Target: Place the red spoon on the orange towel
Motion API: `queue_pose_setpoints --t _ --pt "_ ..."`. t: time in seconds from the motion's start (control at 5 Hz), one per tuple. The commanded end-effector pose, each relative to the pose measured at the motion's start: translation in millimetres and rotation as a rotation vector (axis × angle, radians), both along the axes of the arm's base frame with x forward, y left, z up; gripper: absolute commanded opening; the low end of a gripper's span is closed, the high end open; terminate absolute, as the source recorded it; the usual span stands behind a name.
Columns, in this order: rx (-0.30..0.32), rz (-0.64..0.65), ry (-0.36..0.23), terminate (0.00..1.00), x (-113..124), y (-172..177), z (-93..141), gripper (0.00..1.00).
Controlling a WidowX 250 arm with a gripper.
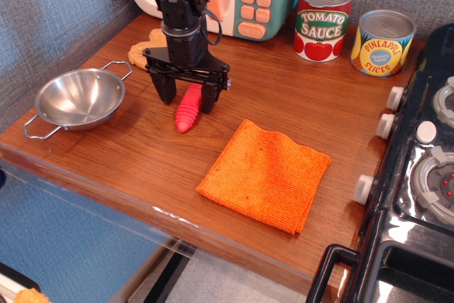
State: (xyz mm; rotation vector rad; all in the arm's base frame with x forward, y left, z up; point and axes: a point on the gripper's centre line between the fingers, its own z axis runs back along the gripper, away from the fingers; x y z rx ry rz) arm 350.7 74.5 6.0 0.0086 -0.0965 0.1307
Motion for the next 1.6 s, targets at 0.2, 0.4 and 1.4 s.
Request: queue_pose_setpoints --t 0.2,0.4,1.4 --pt "-0.004 0.027 -0.038 0.0 2.5 -9.8 10.1 0.0" --pt "-0.002 0.093 -0.091 0.0 9.2 -8.6 39.4 0.0" --pt "-0.018 -0.119 -0.048 0.0 -87.4 -112.9 35.9 0.0"
